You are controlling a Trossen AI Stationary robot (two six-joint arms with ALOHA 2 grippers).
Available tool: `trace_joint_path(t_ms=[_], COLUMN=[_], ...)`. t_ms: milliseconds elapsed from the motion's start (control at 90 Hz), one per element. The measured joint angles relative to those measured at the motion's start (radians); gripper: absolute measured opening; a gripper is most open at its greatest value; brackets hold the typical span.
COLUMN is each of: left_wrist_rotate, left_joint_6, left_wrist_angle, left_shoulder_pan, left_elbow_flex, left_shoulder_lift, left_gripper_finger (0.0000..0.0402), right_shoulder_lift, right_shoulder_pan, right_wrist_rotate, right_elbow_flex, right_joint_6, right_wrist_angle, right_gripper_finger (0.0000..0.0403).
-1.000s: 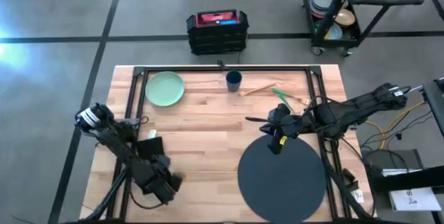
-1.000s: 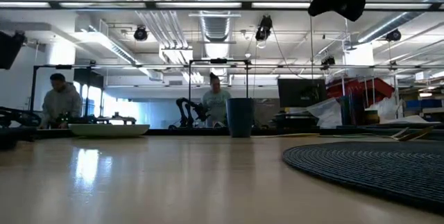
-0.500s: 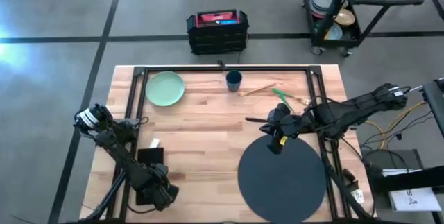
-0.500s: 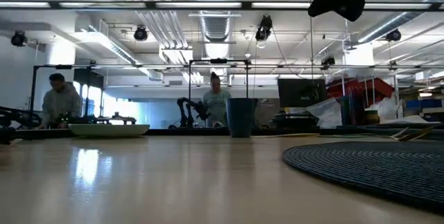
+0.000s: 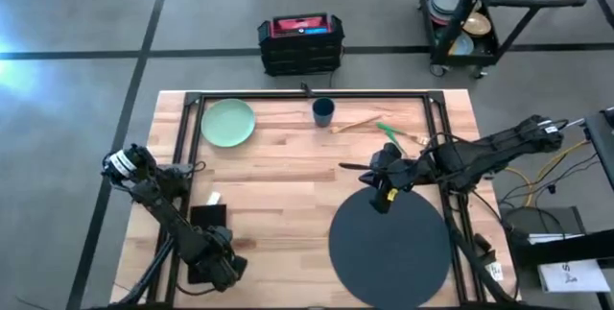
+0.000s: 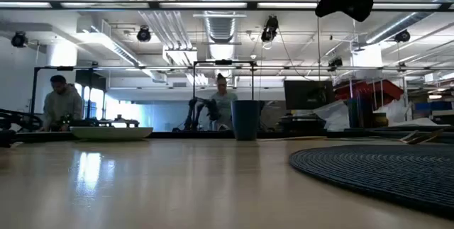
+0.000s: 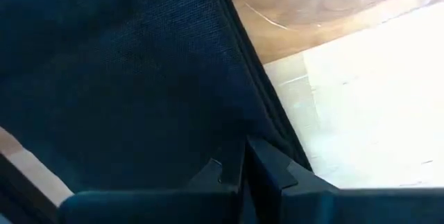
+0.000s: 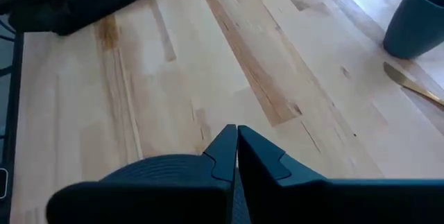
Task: Set table place
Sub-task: Move the black table napkin to the middle left of the table, then put the green fork on the black table napkin
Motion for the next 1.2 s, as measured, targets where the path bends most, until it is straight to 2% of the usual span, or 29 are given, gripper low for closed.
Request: trace_joint_path(t_ms=[444, 911, 1078, 1200], left_wrist_rotate=[-0.006, -0.007, -0.086, -0.206], left_joint_6=[0.000, 0.000, -0.002, -0.002], left_wrist_angle=[-0.005, -0.003, -0.001, 0.003], left_shoulder_pan=[0.000, 0.000, 0.002, 0.010], left_elbow_flex=[-0.003, -0.002, -0.002, 0.000], left_shoulder_lift=[-0.042, -0.157, -0.213, -0.257], left_gripper_finger=[0.0000, 0.0000, 0.0000, 0.0000], right_shoulder_lift=[0.000, 0.000, 0.000, 0.000], right_shoulder_pan=[0.000, 0.000, 0.000, 0.000], right_wrist_rotate=[0.000, 0.000, 0.000, -0.001], right_elbow_flex=[0.000, 0.000, 0.000, 0.000], right_joint_6=[-0.007, -0.018, -0.024, -0.026], right_wrist_angle=[0.000, 0.000, -0.001, -0.006], right_gripper_finger=[0.0000, 0.0000, 0.0000, 0.0000])
